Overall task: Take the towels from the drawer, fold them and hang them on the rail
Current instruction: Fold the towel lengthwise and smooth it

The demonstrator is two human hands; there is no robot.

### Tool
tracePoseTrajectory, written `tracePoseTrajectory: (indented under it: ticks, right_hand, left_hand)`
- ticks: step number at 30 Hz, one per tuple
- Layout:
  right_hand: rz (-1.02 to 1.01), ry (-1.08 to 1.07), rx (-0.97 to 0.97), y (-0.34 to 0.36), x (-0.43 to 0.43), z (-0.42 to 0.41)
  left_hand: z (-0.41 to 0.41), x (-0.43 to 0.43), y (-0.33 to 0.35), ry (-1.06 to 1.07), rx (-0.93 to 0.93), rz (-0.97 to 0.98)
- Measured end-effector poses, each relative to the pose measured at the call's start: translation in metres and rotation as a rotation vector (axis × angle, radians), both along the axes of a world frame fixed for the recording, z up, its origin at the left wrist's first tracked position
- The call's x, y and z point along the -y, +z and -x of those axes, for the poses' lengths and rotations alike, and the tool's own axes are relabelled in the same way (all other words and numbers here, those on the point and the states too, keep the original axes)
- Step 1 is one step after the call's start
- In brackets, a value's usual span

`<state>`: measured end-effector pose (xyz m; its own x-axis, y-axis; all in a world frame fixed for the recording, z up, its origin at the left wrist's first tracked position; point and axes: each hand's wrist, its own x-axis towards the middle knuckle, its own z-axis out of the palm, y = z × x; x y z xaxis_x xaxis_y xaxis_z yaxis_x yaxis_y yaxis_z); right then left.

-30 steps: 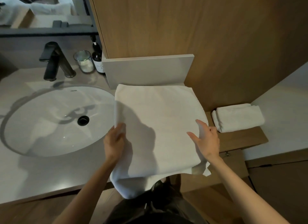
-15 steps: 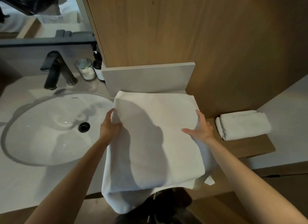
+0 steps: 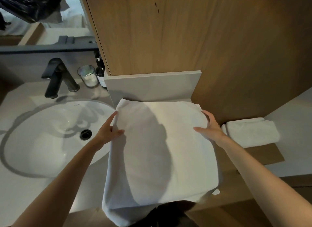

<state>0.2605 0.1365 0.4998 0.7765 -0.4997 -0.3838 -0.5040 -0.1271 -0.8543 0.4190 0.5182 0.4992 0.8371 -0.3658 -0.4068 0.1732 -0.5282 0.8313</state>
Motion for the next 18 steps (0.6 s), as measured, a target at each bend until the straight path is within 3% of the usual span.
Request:
tracePoseTrajectory:
  ticks: [10,18]
  right_hand:
    - [-0.063,-0.019,0.109,0.031,-0.001,0.026]
    - [-0.205,-0.074,0.154,0.046,0.0,0.045]
  left_hand:
    - [0.006,-0.011,0.024,-0.139,0.099,0.174]
    - [0.015,-0.019,0.041,-0.167,0.203,0.023]
